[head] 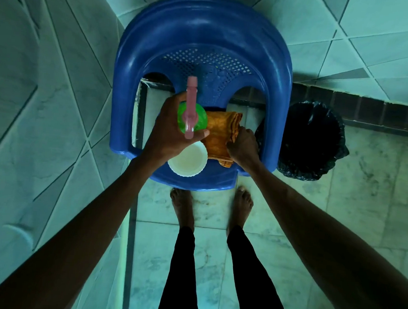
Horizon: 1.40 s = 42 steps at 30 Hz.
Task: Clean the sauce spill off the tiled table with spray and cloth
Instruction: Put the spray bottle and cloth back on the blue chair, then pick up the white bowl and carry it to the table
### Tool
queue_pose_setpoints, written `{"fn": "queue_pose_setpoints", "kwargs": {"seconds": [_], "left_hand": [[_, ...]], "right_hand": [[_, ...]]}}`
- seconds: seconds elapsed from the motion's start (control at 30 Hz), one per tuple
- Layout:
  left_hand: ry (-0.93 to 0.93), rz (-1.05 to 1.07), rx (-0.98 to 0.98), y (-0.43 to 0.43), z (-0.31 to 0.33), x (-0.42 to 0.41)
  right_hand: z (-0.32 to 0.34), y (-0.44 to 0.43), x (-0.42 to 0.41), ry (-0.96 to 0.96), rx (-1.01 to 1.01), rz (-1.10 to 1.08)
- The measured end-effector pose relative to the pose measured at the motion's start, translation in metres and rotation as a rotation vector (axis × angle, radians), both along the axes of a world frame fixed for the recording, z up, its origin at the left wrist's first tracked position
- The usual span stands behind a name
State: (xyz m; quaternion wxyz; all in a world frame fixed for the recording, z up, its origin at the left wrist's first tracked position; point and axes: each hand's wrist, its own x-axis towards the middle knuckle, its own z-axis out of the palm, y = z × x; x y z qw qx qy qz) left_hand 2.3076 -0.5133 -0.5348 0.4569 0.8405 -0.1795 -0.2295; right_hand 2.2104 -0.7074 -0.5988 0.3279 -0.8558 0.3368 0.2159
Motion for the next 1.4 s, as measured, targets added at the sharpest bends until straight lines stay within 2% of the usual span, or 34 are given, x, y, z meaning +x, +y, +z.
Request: {"fn": "queue_pose_setpoints", "kwargs": {"seconds": [0.17, 0.27, 0.4, 0.5, 0.67, 0.87, 0.97, 1.03, 1.13, 1.27, 1.4], "left_hand": [[0.021, -0.039, 0.046, 0.009, 0.008, -0.005], [0.128, -0.005, 0.119, 0.029, 0.008, -0.014], [0.261, 0.160, 0.296, 0.057, -0.004, -0.033], [0.367, 0.206, 0.388, 0.065, -0.017, -0.049], [0.445, 0.269, 0.360, 0.054, -0.037, -0.058], [0.365, 0.281, 0.344, 0.061, -0.019, -0.077], [0.384, 0.279, 0.316, 0.067, 0.022, -0.089], [0.412, 0.277, 0.286, 0.068, 0.066, -0.099], [0.443, 0.230, 0.263, 0.065, 0.148, -0.113], [0.418, 0.104, 0.218, 0.056, 0.275, -0.135], [0.376, -0.028, 0.131, 0.041, 0.379, -0.164]], "right_hand": [[0.020, 0.006, -0.005, -0.053, -0.057, 0.078], [0.034, 0.012, -0.006, -0.085, -0.084, 0.113], [0.039, 0.030, -0.013, -0.068, 0.087, 0.120], [0.028, 0.048, -0.017, -0.035, 0.150, 0.139], [0.009, 0.072, -0.017, -0.012, 0.158, 0.037], [0.024, 0.079, -0.033, 0.069, 0.252, -0.179], [0.061, 0.081, -0.052, 0.066, 0.282, -0.264], [0.111, 0.082, -0.071, 0.030, 0.348, -0.359], [0.204, 0.082, -0.104, -0.054, 0.388, -0.474], [0.340, 0.080, -0.150, -0.202, 0.332, -0.539], [0.442, 0.077, -0.202, -0.319, 0.279, -0.691]]}}
